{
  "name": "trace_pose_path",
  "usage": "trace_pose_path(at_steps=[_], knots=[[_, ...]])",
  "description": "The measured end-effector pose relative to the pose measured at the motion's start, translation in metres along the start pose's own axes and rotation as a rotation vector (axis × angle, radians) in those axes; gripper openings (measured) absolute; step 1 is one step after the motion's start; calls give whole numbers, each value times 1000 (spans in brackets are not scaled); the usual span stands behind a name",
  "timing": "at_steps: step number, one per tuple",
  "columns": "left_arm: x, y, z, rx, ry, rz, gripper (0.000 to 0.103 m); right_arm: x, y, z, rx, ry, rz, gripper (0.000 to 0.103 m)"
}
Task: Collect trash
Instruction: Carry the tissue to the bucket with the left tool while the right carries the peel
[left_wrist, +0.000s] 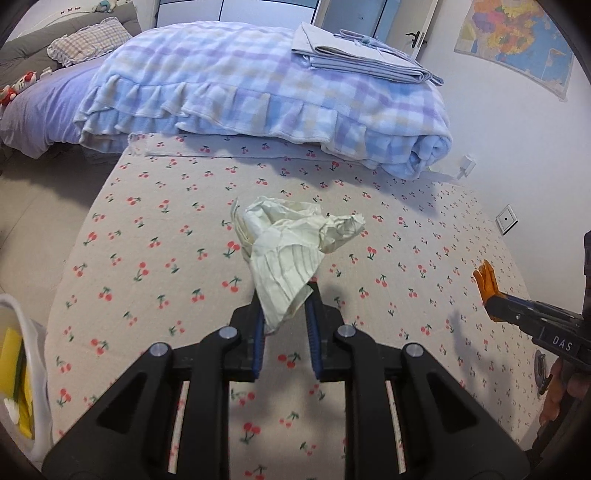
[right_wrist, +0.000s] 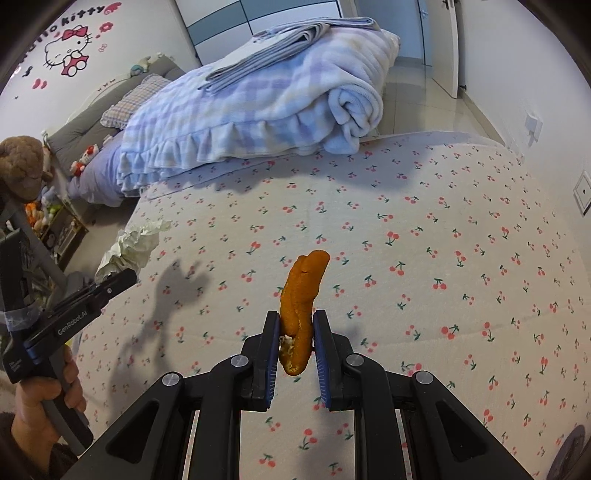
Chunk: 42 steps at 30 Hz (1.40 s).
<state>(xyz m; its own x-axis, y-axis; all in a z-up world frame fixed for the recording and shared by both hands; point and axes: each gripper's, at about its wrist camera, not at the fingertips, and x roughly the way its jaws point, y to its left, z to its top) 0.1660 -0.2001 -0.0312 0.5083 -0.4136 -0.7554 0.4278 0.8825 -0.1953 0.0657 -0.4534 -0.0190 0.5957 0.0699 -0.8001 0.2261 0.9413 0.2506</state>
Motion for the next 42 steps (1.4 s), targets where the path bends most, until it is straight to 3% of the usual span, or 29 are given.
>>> trace_pose_path(at_steps=[17,42], knots=[[-70,51,-27,-73,-38,28,21,-11,62,-15,-70,-6,66,19],[-152,182,-69,-278,-75,150,21,25,209,-37,-266,52,200,19]])
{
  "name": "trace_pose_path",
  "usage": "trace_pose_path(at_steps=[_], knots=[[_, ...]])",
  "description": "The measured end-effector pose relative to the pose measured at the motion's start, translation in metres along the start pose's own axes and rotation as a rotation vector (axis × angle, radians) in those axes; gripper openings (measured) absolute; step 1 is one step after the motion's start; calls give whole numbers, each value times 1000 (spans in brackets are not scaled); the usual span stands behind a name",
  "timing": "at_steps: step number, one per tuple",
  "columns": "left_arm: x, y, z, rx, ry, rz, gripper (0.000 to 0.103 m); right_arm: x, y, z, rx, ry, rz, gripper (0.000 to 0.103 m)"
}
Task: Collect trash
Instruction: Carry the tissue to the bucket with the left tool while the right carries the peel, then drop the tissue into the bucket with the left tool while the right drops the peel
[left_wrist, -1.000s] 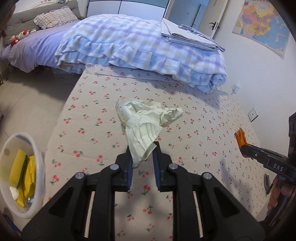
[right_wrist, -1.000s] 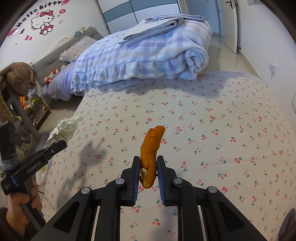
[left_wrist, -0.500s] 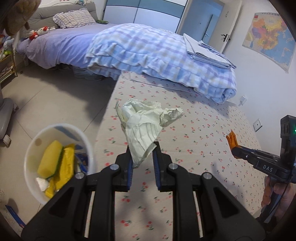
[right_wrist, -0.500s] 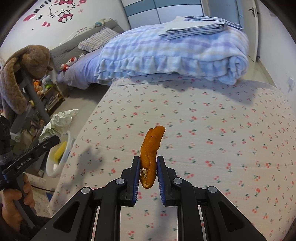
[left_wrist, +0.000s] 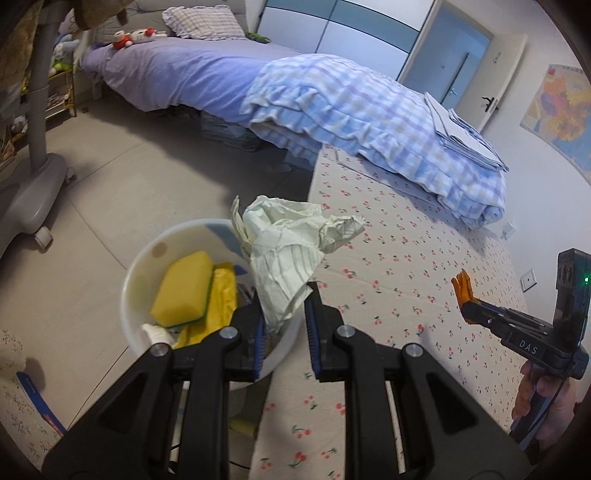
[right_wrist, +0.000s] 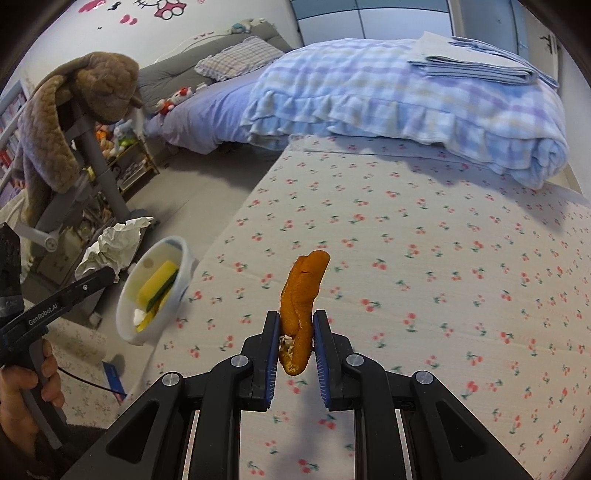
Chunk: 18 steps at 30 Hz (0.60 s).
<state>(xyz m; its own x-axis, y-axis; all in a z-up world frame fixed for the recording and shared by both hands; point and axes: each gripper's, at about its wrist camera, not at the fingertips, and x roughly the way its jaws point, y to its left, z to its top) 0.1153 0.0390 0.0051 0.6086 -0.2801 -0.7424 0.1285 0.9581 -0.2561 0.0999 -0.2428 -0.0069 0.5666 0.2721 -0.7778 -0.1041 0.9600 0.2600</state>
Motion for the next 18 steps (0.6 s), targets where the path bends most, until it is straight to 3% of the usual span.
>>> trace_pose_path(at_steps=[11,12,14,15,16,18], knots=[[-5,50,-4,-104,49,25,21,29,57,6,-63,28,72,19],[-2,53,-3,-124,69,17,24,32,61,7,-67,30,77,19],[2,57,-2,-159,100,7,42,36,70,8,-75,34,88,19],[2,58,-3,-168,104,15,61,39,74,8,-79,37,94,19],[1,59,-3,-175,98,31,73,41,79,9,-84,40,101,19],[-2,60,-2,-170,97,58,75,46,88,10,-93,45,112,19]])
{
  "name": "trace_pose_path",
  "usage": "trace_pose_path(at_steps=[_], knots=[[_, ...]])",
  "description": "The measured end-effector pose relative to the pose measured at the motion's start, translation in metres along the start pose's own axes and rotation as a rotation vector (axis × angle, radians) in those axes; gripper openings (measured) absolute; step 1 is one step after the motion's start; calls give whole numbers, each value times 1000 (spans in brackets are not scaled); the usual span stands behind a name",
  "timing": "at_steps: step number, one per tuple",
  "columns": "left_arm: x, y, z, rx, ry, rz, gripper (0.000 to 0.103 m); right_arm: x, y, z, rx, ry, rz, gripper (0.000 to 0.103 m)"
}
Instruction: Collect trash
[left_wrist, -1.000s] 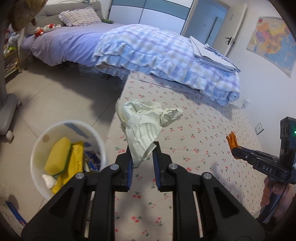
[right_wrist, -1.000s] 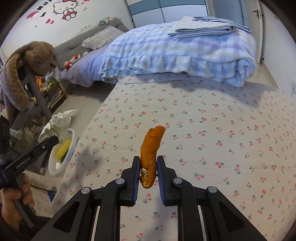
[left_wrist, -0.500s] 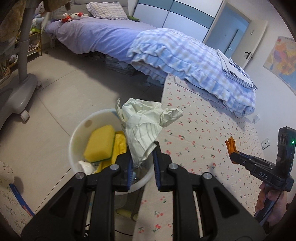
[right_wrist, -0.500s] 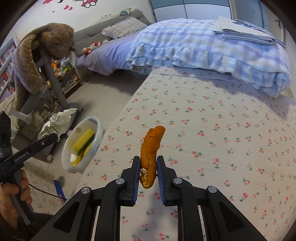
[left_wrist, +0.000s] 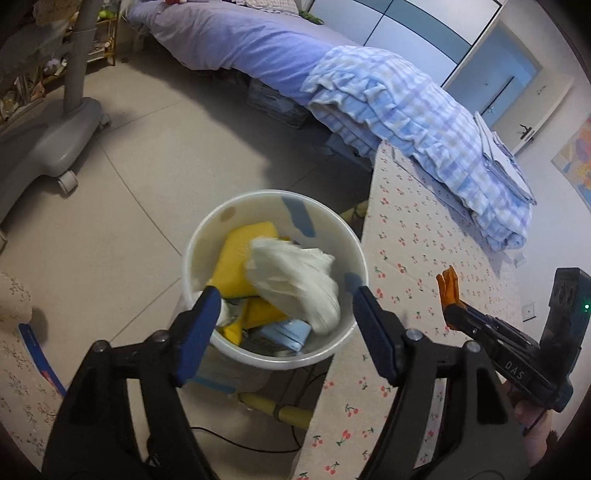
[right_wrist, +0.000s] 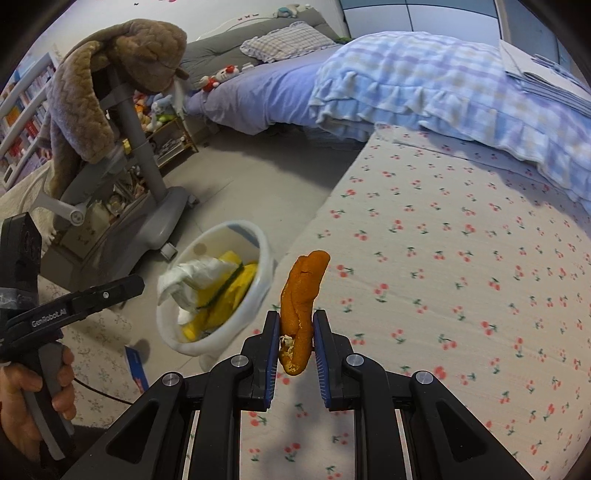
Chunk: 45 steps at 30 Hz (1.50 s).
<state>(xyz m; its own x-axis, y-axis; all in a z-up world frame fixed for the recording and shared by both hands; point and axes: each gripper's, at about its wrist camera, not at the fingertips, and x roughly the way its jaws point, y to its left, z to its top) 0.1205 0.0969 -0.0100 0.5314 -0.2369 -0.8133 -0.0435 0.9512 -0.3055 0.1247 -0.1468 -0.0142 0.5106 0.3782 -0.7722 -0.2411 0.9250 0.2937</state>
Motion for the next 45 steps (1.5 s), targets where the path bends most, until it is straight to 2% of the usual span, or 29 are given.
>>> trace_pose_path(at_steps=[4,7,17,20,21,22,24,35,41,45], knots=[[0,7,2,0,23,109,83,9,12,4,-9,5,17,19],[1,14,2,-1,46,183,84,15,18,7,-12,10,29,19],[-4,25,5,-12,39,267,94,39,48,20,-36,15,88,20],[-6,29,7,-16,31,282,96,47,54,24,-33,11,133,21],[-7,31,8,-18,29,288,97,49,55,25,-27,14,152,30],[-7,31,8,-19,28,291,97,50,54,26,-20,15,156,48],[-7,32,8,-23,27,294,98,48,51,27,-1,-13,141,69],[-10,10,0,34,10,290,102,7,21,22,51,-76,83,70],[-17,-15,-14,96,-11,262,102,-35,-2,-3,37,-111,-47,78],[-20,-27,-35,105,-18,231,102,-67,-27,-28,90,-140,-126,86]])
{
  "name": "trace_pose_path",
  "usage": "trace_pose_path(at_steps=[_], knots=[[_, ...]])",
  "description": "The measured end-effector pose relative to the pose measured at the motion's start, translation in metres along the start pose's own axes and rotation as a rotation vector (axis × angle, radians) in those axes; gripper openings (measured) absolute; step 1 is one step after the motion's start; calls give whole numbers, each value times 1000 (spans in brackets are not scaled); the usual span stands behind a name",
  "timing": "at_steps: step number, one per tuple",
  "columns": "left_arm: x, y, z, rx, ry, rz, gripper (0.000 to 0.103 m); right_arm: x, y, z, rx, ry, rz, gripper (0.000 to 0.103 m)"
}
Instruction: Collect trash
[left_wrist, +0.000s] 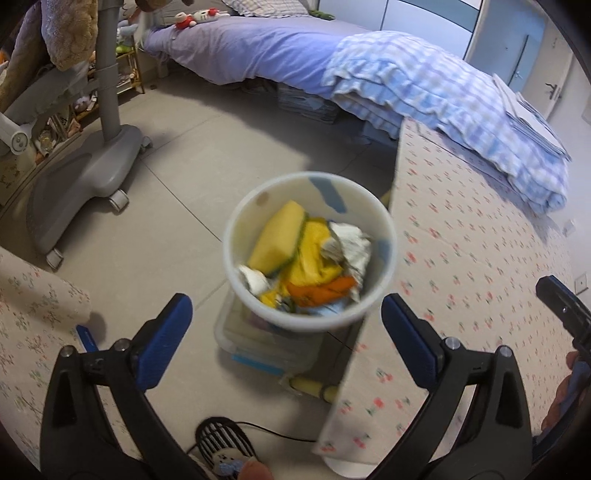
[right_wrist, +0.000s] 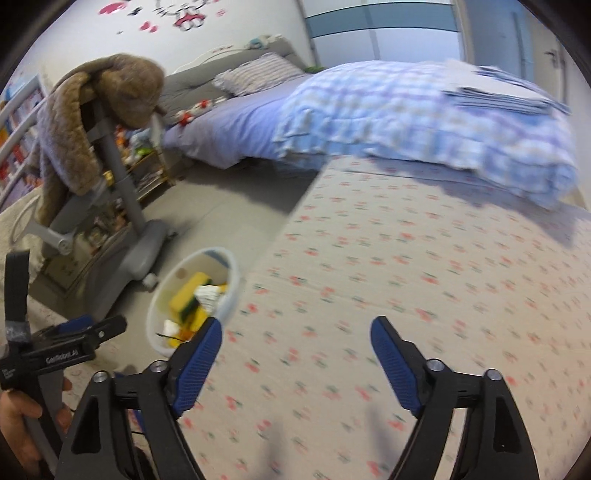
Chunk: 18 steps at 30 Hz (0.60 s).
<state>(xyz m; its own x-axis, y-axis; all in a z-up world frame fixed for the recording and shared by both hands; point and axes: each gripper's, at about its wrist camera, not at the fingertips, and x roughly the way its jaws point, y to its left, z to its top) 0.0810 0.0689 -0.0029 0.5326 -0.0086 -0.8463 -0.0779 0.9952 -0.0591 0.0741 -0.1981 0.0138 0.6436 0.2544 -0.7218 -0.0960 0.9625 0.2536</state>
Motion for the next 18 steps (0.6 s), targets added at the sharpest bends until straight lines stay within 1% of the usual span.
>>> trace_pose_path(at_steps=[5,11,15,18], knots=[[-14,-16,-22,0,-33,-26,102,-31,-20,-30,35,-29,-93,90],[-34,-26,-43,5,-90,-18,102,-60,-27,-68,66,-60,-155,90],[-41,-27,-53,1,-121,-12,102,-74,-23,-82,40,-96,-210,90],[-42,-31,-55,9,-128,-11,102,-80,-21,-86,23,-121,-234,90]])
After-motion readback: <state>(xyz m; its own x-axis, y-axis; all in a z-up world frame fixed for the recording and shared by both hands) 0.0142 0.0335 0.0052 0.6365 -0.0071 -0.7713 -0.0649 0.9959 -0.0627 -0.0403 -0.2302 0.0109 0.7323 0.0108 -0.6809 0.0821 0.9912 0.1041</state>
